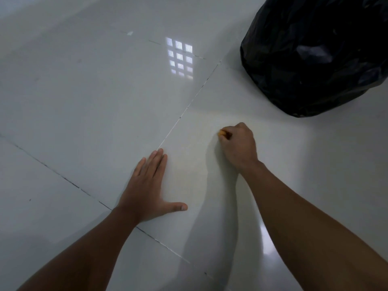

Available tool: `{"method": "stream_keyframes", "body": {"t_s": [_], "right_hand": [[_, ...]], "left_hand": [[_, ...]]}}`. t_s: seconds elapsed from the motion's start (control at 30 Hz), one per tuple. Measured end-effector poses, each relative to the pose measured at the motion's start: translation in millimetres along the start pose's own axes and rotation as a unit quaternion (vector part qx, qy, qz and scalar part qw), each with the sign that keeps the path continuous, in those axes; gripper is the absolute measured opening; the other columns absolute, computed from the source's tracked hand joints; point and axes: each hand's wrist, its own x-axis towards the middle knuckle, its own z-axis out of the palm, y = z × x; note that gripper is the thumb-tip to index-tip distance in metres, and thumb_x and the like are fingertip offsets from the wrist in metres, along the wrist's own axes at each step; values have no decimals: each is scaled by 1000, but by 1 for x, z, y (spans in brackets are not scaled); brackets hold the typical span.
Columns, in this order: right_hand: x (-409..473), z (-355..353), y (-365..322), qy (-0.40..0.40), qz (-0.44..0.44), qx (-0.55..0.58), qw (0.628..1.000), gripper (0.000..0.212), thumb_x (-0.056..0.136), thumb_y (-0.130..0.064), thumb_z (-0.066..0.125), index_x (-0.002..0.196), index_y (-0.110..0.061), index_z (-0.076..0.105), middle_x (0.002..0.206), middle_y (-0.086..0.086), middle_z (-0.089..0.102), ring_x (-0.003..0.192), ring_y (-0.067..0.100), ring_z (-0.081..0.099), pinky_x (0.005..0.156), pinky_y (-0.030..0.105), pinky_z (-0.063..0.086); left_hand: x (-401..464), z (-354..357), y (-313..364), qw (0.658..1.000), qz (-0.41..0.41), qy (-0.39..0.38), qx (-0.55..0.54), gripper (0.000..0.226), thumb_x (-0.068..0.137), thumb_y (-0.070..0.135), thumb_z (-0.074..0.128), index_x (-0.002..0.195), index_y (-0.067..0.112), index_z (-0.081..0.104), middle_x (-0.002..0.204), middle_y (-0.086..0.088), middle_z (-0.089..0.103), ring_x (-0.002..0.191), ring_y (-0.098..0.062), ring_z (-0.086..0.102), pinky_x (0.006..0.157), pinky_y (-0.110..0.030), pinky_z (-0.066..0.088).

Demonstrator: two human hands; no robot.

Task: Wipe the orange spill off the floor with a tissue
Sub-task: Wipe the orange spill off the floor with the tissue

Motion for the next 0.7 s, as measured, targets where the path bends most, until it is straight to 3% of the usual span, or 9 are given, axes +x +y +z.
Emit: {"method": "stream_keyframes", "body": {"t_s": [0.2,0.27,0.33,0.4,0.5,0.6,0.7], "right_hand": [[-53,25,-42,-123,-226,-25,966,20,92,-24,56,98,-13,72,95,4,55,95,21,48,79,39,48],[-66,17,-25,-116,-255,-28,960,20,91,-24,61,102,-14,74,93,3,57,93,20,49,77,37,48],[-64,-1,0,-52,-200,-15,978,19,90,-22,65,104,-18,76,89,3,58,90,21,50,77,33,46],[-53,-21,30,33,-89,-17,995,20,92,-25,64,108,-22,76,89,0,55,92,18,45,79,29,42],[-22,-48,65,109,64,-48,991,26,96,-31,57,114,-22,74,94,2,54,100,21,40,83,29,37],[11,-58,69,109,113,-66,985,24,98,-27,55,107,-16,75,104,15,58,107,33,45,86,37,44],[35,-44,51,87,97,-62,990,23,98,-21,53,95,-10,73,104,17,53,107,35,48,83,30,41]], "left_hand": [[0,-2,0,1000,-1,-7,3,141,60,103,35,158,4,14,168,-9,5,156,-19,-1,126,-48,10],[-1,-2,1,1000,-4,-9,-2,141,59,103,36,158,5,14,168,-8,4,156,-18,-1,126,-46,9],[0,-2,1,1000,-6,-7,-4,142,58,104,36,158,6,12,169,-7,3,156,-16,-2,126,-45,8],[0,-2,1,1000,-6,-11,-3,142,58,104,36,158,6,12,169,-7,3,156,-17,-1,125,-46,9],[1,-2,0,1000,-4,-11,3,142,58,104,36,158,5,14,168,-8,5,156,-19,1,125,-47,11],[1,-1,0,1000,-1,-8,5,141,59,103,37,157,4,17,168,-10,9,156,-21,5,125,-47,12],[2,0,0,1000,2,-4,2,140,60,103,39,157,3,20,167,-11,13,155,-23,10,123,-47,14]]}}
